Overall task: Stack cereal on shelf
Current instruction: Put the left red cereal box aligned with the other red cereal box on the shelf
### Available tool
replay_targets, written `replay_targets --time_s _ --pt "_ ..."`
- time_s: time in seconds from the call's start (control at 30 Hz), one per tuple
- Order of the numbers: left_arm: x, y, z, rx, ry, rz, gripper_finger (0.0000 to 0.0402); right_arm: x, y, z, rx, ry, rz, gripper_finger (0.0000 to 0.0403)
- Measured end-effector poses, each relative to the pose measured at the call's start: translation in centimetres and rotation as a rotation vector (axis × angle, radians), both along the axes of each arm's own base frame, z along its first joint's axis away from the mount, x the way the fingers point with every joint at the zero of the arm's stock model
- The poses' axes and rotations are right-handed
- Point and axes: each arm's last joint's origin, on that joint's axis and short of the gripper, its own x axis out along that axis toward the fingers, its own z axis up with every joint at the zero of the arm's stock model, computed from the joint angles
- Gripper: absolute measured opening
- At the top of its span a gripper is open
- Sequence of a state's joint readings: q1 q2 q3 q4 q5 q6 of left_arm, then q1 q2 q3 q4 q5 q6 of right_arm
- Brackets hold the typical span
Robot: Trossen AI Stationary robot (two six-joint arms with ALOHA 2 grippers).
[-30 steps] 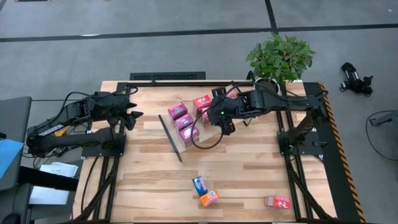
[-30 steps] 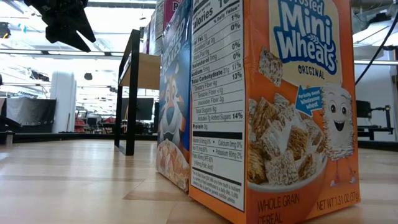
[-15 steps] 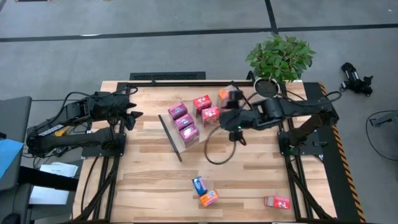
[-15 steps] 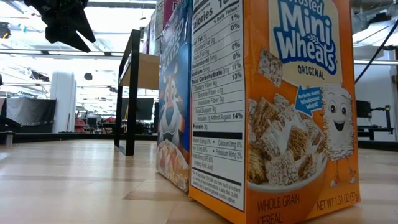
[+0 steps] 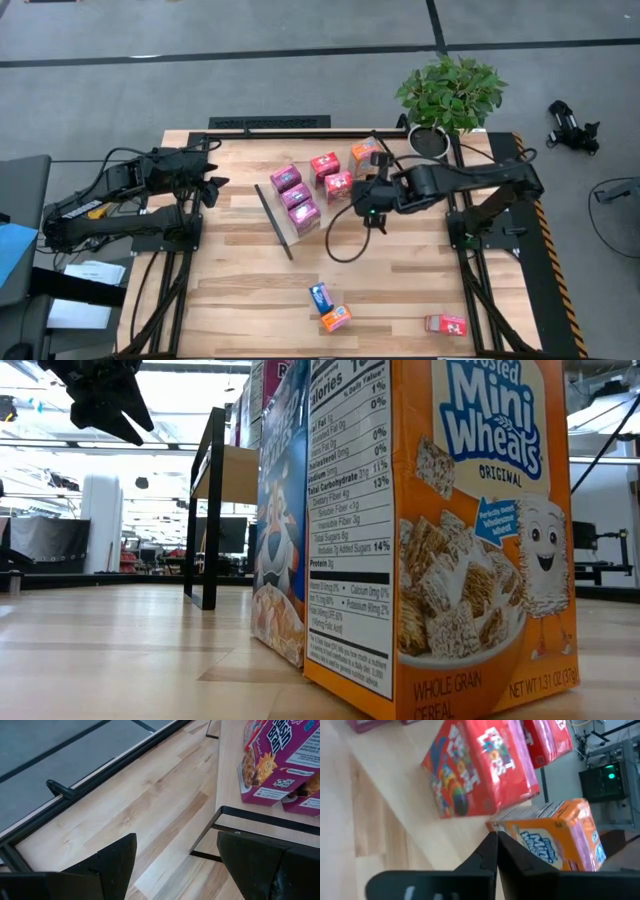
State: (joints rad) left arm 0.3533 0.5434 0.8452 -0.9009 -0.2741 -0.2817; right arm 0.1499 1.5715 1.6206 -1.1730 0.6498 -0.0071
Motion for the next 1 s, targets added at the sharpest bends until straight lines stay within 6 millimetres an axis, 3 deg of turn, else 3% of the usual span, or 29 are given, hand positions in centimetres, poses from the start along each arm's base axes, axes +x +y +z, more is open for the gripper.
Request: replay_targets --time_s 0.37,0.67,1.0 --pt "0.0 0.0 0.0 -0.002 -0.002 0.001 0.0268 1.2 -1.9 -0.6 0.049 -0.053 0.015 0.0007" --pt "0.0 0.0 0.0 -0.002 -0.002 0.001 0.0268 1.6 -3.4 -0.7 0.066 -0.069 -0.009 0.0036" --pt "0.0 0.0 0.0 -0.002 -0.002 0.001 0.0268 1.9 -3.3 -0.6 0.097 -0.090 0.031 0.0012"
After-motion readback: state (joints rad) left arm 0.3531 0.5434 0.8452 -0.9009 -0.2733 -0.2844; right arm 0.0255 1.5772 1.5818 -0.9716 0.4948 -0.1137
